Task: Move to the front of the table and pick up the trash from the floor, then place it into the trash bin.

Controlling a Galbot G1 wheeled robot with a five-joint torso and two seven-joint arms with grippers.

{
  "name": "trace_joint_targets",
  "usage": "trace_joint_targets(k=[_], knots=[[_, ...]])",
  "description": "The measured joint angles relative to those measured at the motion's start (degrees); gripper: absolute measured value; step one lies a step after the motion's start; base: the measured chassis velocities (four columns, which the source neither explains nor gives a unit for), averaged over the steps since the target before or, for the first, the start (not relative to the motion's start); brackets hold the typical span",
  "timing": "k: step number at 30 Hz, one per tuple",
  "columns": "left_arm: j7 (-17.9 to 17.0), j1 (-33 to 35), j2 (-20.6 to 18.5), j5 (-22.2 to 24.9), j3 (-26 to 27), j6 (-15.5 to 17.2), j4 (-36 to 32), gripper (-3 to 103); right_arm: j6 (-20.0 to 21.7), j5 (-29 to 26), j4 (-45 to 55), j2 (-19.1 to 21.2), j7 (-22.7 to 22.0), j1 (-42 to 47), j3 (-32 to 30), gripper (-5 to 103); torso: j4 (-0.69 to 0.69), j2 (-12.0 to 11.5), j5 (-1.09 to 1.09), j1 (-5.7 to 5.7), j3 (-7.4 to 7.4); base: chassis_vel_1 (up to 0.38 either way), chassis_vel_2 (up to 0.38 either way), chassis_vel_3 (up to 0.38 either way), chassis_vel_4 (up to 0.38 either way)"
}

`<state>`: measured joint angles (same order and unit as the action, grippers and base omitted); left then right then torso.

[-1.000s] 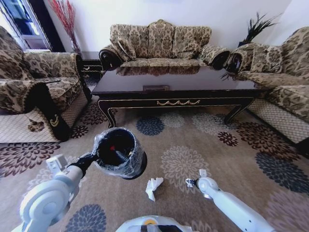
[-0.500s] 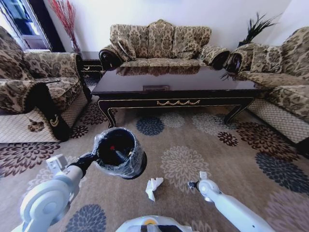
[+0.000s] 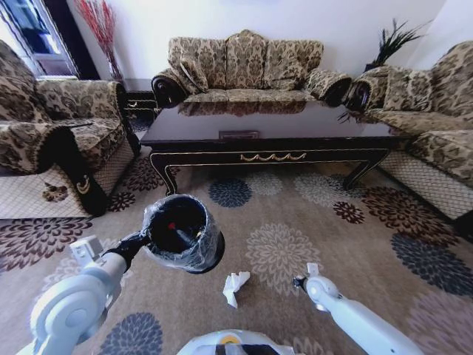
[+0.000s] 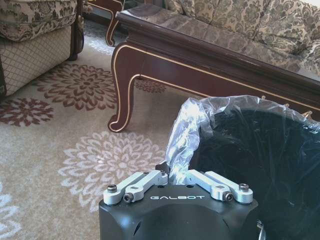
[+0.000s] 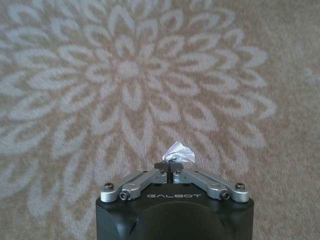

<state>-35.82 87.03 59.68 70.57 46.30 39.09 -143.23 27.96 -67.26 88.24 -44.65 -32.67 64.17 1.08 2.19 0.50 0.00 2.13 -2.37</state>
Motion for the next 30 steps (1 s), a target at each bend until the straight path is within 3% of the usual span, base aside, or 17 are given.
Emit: trace_joint_targets(k=[21, 27, 30], knots=[[0.02, 1.42, 0.71, -0.16, -1.85, 0.0, -0.01, 4, -6.69, -3.34, 27.68, 11.55, 6.18, 2.32, -12.77, 0, -0.01, 0.0, 0.0, 0.0, 0.0, 0.0, 0.0, 0.0, 0.0], [-0.11, 2.17, 0.65, 0.04, -2.38, 0.0, -0.01, 4, -11.56, -2.57, 34.9, 15.66, 13.58, 2.39, -15.16, 0, 0.0, 0.0, 0.0, 0.0, 0.0, 0.0, 0.0, 0.0, 0.0], [-0.3, 2.51, 0.43, 0.12, -2.49, 0.27, -0.01, 4, -16.92, 0.07, 36.88, 16.56, 21.85, -0.24, -14.69, 0, -0.02, 0.0, -0.01, 0.0, 0.0, 0.0, 0.0, 0.0, 0.0]])
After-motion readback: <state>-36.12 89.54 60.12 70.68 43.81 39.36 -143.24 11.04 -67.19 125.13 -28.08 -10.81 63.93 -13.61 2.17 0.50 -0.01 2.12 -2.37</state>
